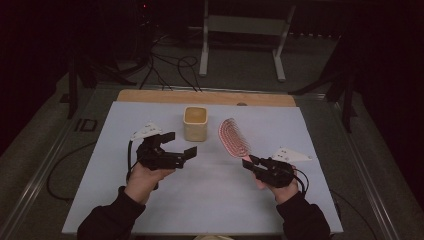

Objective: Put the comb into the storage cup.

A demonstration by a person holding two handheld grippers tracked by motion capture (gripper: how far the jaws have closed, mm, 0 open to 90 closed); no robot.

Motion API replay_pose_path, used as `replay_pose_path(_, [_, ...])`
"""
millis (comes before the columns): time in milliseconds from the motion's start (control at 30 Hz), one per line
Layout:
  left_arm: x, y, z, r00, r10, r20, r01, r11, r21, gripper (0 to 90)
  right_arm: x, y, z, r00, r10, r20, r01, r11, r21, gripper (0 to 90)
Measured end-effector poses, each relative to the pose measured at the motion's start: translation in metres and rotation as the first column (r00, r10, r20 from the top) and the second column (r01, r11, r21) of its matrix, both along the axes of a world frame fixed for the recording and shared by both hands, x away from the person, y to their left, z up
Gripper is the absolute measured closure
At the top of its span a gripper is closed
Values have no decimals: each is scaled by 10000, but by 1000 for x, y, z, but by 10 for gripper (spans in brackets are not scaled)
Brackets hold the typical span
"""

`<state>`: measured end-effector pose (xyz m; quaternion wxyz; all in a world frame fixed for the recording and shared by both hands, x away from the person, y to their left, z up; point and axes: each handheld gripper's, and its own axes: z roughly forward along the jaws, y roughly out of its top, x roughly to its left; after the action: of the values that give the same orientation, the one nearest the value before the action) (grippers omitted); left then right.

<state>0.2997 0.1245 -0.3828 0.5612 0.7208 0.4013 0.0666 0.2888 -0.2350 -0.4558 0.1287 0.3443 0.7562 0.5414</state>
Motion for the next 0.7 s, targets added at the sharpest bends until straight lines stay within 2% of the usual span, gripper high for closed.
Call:
replay_pose_path(33, [0,0,0,10000,0,0,0,10000,0,2,0,0,0,10000,0,0,0,10000,0,702])
replay_pose_path(167, [8,-12,2,9990,12,-448,-33,9988,-487,2,0,1,0,10000,50,-30,-50,10000,-55,701])
replay_pose_path(367, [17,-25,4,9968,-100,-790,43,9974,-719,2,0,1,-1,10000,31,-59,-31,9999,-105,702])
replay_pose_path(500, [23,-33,5,9932,-112,-1159,2,9955,-951,2,1,1,-2,10000,46,-32,-46,9999,-133,701])
replay_pose_path(600, [28,-39,4,9880,-72,-1541,-131,9914,-1302,2,1,2,-1,10000,23,-15,-23,9999,-155,702])
replay_pose_path(700, [31,-44,4,9845,-43,-1753,-201,9904,-1369,2,1,2,-2,10000,25,-16,-26,9998,-174,701])
